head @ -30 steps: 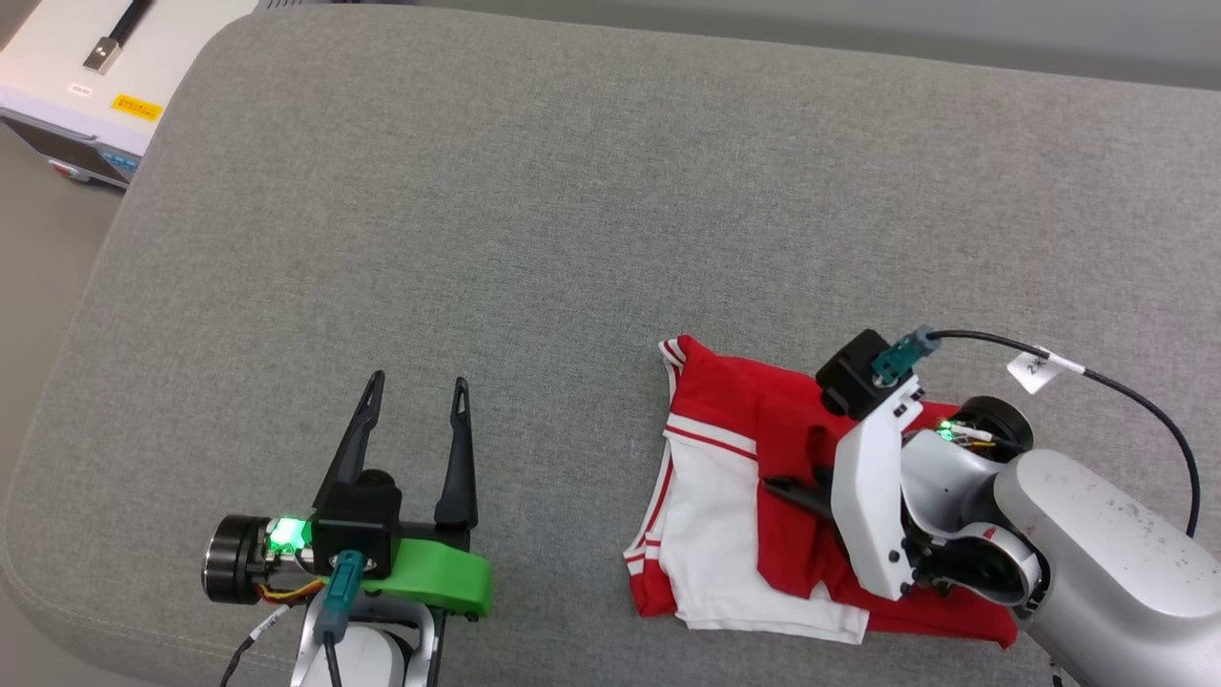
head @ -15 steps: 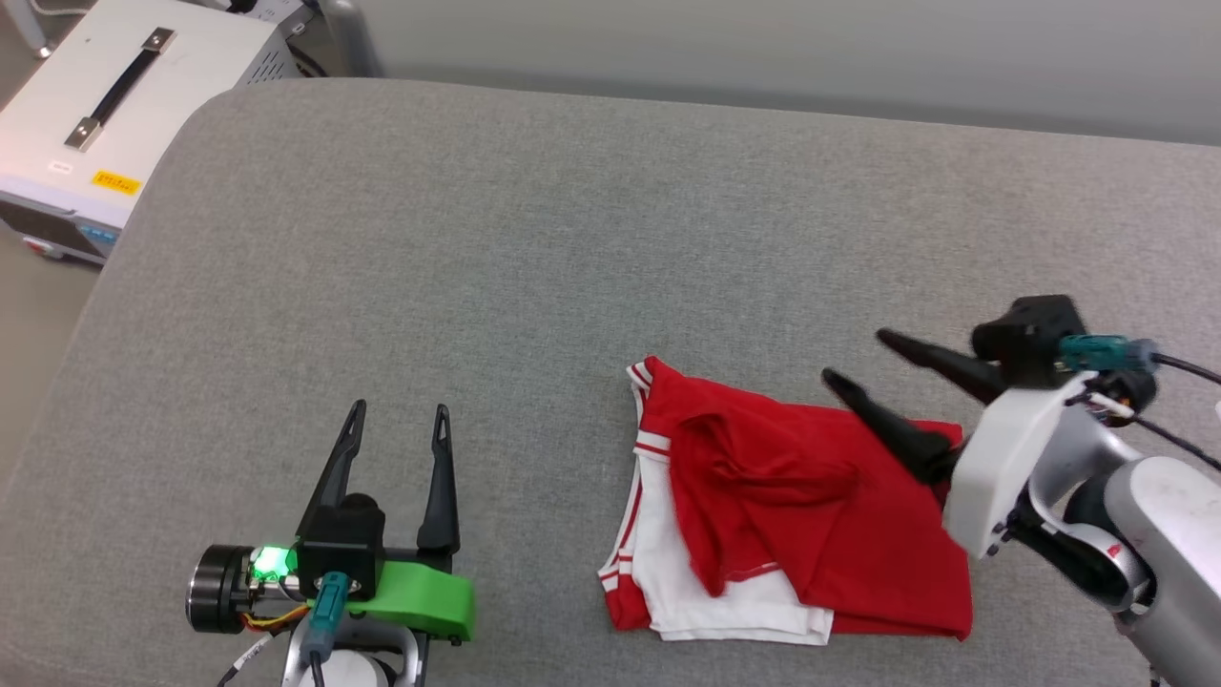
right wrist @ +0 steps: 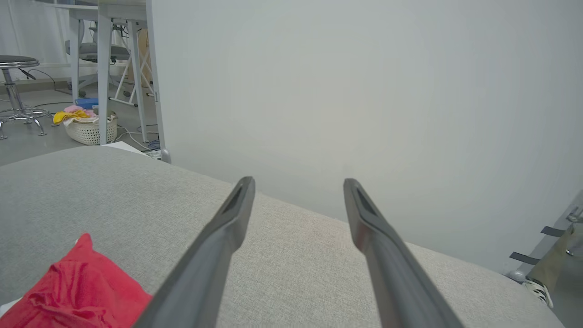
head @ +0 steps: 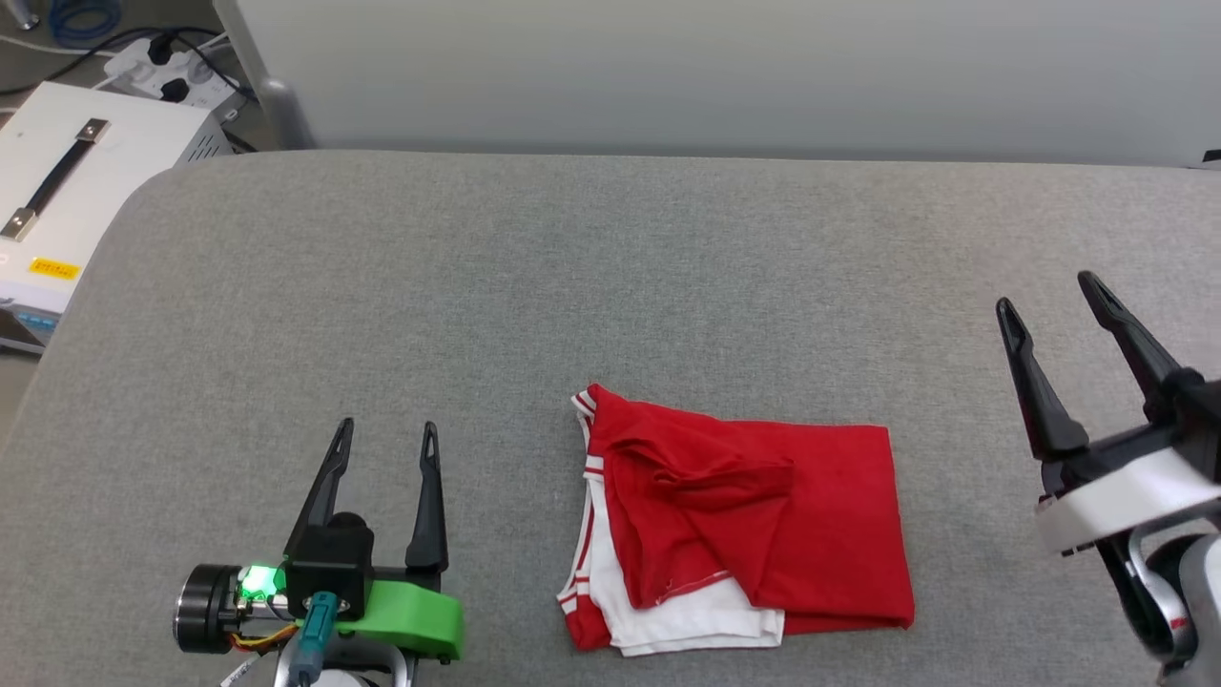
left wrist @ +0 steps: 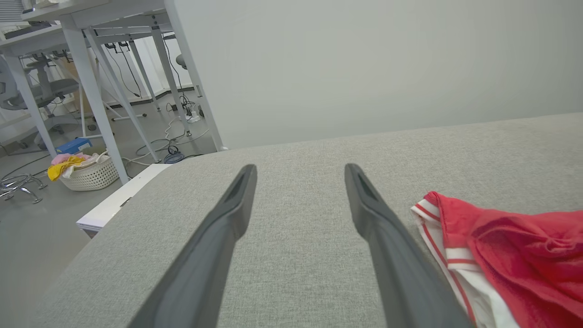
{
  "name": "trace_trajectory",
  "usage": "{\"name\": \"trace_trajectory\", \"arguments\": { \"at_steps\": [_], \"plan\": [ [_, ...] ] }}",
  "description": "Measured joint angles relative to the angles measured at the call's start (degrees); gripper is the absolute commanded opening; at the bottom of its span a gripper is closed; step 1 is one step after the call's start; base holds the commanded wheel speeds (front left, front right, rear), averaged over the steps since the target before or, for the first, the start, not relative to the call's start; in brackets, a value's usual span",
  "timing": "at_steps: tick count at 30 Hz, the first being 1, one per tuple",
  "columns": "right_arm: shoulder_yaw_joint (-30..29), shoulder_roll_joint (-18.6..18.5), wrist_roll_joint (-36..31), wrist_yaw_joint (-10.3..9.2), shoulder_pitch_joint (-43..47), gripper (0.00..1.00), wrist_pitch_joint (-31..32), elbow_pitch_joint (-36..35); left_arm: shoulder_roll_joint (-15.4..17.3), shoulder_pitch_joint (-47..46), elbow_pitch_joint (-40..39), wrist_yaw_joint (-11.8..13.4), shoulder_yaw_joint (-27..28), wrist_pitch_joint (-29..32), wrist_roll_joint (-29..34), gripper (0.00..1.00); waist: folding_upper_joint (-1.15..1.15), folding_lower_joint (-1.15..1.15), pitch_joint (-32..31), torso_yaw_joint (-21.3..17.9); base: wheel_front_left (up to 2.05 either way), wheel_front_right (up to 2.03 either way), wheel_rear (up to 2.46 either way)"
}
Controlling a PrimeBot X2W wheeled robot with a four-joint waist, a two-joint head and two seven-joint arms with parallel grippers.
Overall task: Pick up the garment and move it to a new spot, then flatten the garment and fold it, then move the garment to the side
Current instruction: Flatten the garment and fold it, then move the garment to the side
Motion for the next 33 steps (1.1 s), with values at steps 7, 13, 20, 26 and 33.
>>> {"name": "trace_trajectory", "arguments": {
  "at_steps": [7, 13, 20, 26, 33],
  "plan": [
    [-5.11, 7.38, -5.13, 0.0, 8.48, 1.0, -3.83, -2.21, 0.07, 1.36, -0.93, 0.0, -0.11, 0.0, 0.01, 1.0, 0.0, 0.0, -1.65, -1.29, 0.0, 0.0, 0.0],
    [-7.88, 11.76, -6.61, 0.0, 13.71, 1.0, -4.47, -3.75, 0.35, 2.86, -1.82, 0.0, 0.03, 0.0, 0.0, 1.0, 0.0, 0.0, -2.62, -2.06, 0.0, 0.0, 0.0],
    [-8.7, 14.43, -6.59, 0.0, 15.96, 1.0, -4.88, -4.47, 0.51, 4.21, -2.3, -0.11, 0.08, 0.0, -0.14, 1.0, 0.0, 0.0, -2.89, -2.16, 0.0, 0.0, 0.0],
    [-8.4, 14.94, -6.99, 0.0, 16.41, 1.0, -4.89, -4.27, 0.54, 4.22, -2.33, -0.29, 0.08, 0.0, -0.14, 1.0, 0.0, 0.0, -2.76, -1.78, 0.0, 0.0, 0.0],
    [-9.03, 12.28, -6.38, 0.0, 14.45, 1.0, -4.94, -4.2, 0.55, 4.13, -2.23, -0.42, 0.07, 0.0, -0.14, 1.0, 0.0, 0.0, -2.01, -1.29, 0.0, 0.0, 0.0]
  ]
}}
